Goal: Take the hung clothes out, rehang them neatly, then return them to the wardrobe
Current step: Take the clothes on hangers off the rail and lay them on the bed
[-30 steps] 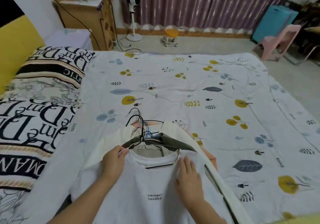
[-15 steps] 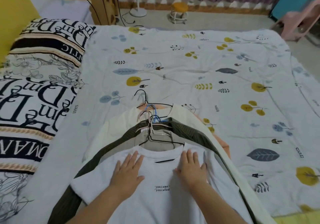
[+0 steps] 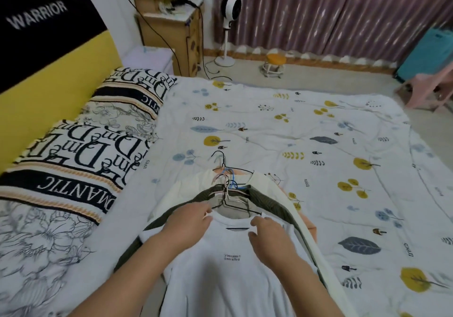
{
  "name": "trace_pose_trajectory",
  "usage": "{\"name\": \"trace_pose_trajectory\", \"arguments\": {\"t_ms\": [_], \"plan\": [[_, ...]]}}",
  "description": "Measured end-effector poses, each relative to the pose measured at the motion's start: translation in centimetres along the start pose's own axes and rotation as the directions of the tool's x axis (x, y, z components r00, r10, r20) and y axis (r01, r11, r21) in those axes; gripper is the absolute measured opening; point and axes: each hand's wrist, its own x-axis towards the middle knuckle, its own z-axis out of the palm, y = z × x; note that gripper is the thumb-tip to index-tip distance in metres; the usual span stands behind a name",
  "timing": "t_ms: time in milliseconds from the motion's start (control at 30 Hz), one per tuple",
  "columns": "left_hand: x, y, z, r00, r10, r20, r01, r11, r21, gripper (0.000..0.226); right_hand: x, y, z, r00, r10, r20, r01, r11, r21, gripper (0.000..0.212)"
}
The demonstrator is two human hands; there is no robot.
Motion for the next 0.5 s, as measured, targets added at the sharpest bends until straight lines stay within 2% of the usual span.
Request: {"name": "trace_pose_trajectory", "arguments": {"t_ms": [133,267,400,500], "plan": [[-6.0,2.6,-4.0,0.997,0.017,-0.076,-0.012,0.998,0.063,0.035,-4.9,-2.0,-3.9,0.978,-0.191,-0.088,0.193,0.981,0.019,0.034],[-12.5,4.8,-6.8,0.971,-0.045,-0.237,0.052,0.998,0.019,0.032,-9.6,-3.6,-7.2,0.914,-0.363,-0.18,0.367,0.93,-0.009,0.036],[-19.4,5.8,-8.1,0.915,-0.132,-0.381,0.142,0.99,-0.002,0.037,-13.7,-5.1,-8.8,0.834,-0.523,-0.174,0.517,0.852,-0.08,0.036],[-24.5,6.1,-8.5,0.877,-0.214,-0.431,0.226,0.974,-0.025,0.039,-16.7,-6.7,-9.0,0.767,-0.625,-0.144,0.614,0.781,-0.115,0.038]]}}
